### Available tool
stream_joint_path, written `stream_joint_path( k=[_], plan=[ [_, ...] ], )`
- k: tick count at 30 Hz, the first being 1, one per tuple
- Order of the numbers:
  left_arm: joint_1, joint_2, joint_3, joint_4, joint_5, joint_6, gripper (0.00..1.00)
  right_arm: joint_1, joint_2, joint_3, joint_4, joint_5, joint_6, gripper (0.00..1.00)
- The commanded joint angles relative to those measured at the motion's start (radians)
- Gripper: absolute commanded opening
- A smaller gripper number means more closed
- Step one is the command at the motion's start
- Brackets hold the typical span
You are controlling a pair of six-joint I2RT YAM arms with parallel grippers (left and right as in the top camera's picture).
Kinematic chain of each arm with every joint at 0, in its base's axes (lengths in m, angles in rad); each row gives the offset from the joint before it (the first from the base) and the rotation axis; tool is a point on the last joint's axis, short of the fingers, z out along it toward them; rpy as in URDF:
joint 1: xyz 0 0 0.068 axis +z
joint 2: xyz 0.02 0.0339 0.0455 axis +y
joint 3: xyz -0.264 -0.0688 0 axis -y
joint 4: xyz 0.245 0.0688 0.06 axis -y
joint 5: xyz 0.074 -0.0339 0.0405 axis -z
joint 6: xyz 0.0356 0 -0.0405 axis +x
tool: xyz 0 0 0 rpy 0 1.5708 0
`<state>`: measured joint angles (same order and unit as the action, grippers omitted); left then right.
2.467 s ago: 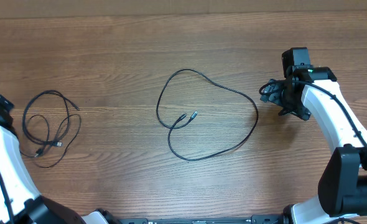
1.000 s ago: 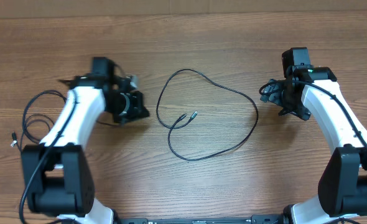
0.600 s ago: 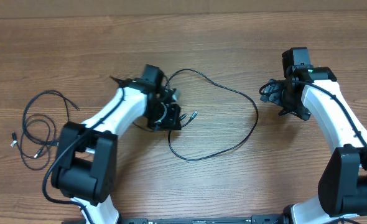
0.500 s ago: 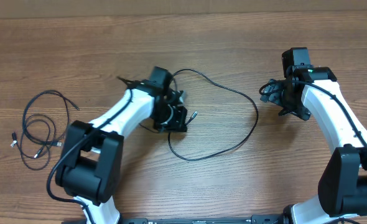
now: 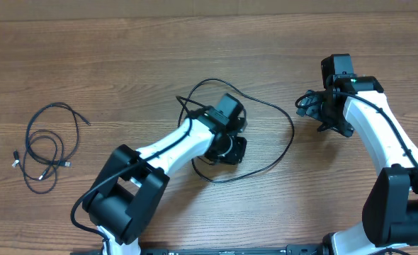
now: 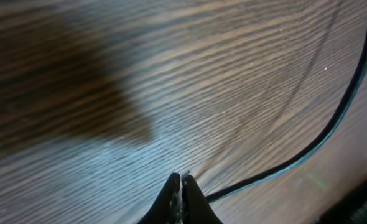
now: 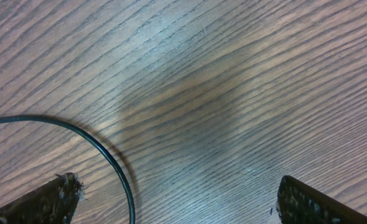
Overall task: Untangle cables
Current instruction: 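Lower the left gripper onto the center cable's connector ends and grasp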
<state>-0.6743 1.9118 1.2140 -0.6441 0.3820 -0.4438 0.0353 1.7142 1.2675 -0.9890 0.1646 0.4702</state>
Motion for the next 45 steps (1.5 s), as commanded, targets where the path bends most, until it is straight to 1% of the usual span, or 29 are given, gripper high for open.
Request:
stream_joint_path(
  k=[1,5,8,10,16,20,21,22,25,26,27,29,30,31,32,33,36,41,42,43,44,45],
  plan=[
    [-0.034,0.011,-0.008,0.017,-0.088,-0.036,0.07,0.003,0.005,-0.005,0.001,0.014,0.000,1.00],
    [-0.055,0.011,-0.008,0.032,-0.118,-0.064,0.07,0.003,0.005,-0.005,0.001,0.014,0.000,1.00],
    [-0.065,0.011,-0.008,0.033,-0.173,-0.135,0.07,0.003,0.005,-0.005,0.001,0.014,0.000,1.00],
    [-0.068,0.011,-0.008,0.033,-0.209,-0.167,0.09,0.003,0.005,-0.005,0.001,0.014,0.000,1.00],
    [-0.068,0.011,-0.008,0.036,-0.240,-0.170,0.15,0.003,0.005,-0.005,0.001,0.014,0.000,1.00],
    [-0.068,0.011,-0.008,0.028,-0.285,-0.171,0.13,0.003,0.005,-0.005,0.001,0.014,0.000,1.00],
    [-0.068,0.011,-0.008,0.023,-0.302,-0.171,0.15,0.003,0.005,-0.005,0.001,0.014,0.000,1.00],
    [-0.068,0.011,-0.008,0.015,-0.327,-0.170,0.22,0.003,0.005,-0.005,0.001,0.014,0.000,1.00],
    [-0.067,0.011,-0.008,-0.017,-0.396,-0.170,0.29,0.003,0.005,-0.005,0.001,0.014,0.000,1.00],
    [-0.065,0.011,-0.008,-0.031,-0.410,-0.169,0.34,0.003,0.005,-0.005,0.001,0.014,0.000,1.00],
    [-0.065,0.011,-0.008,-0.040,-0.424,-0.168,0.35,0.003,0.005,-0.005,0.001,0.015,0.000,1.00],
    [-0.065,0.011,-0.008,-0.055,-0.439,-0.161,0.35,0.003,0.005,-0.005,0.001,0.014,0.000,1.00],
    [-0.064,0.011,-0.008,-0.057,-0.437,-0.152,0.24,0.003,0.005,-0.005,0.001,0.014,0.000,1.00],
    [-0.064,0.010,-0.003,-0.059,-0.432,-0.132,0.18,0.003,0.005,-0.005,0.001,0.015,0.000,1.00],
    [-0.064,0.006,0.006,-0.065,-0.425,-0.101,0.18,0.003,0.005,-0.005,0.001,0.014,0.000,1.00],
    [-0.064,0.003,0.018,-0.073,-0.422,-0.069,0.21,0.003,0.005,-0.005,0.001,0.014,0.000,1.00],
    [-0.064,0.001,0.082,-0.131,-0.433,0.031,0.37,0.003,0.005,-0.005,0.001,0.014,0.000,1.00],
    [-0.042,0.001,0.163,-0.229,-0.550,0.058,0.52,0.003,0.005,-0.005,0.001,0.014,0.000,1.00],
    [-0.035,0.001,0.166,-0.233,-0.550,0.095,0.59,0.003,0.005,-0.005,0.001,0.014,0.000,1.00],
    [-0.028,0.001,0.165,-0.231,-0.549,0.137,0.75,0.003,0.005,-0.005,0.001,0.014,0.000,1.00],
    [-0.019,0.001,0.165,-0.231,-0.545,0.182,0.86,0.003,0.005,-0.005,0.001,0.014,0.000,1.00],
    [-0.010,0.002,0.162,-0.233,-0.536,0.232,0.89,0.003,0.005,-0.005,0.001,0.014,0.000,1.00]
  ],
)
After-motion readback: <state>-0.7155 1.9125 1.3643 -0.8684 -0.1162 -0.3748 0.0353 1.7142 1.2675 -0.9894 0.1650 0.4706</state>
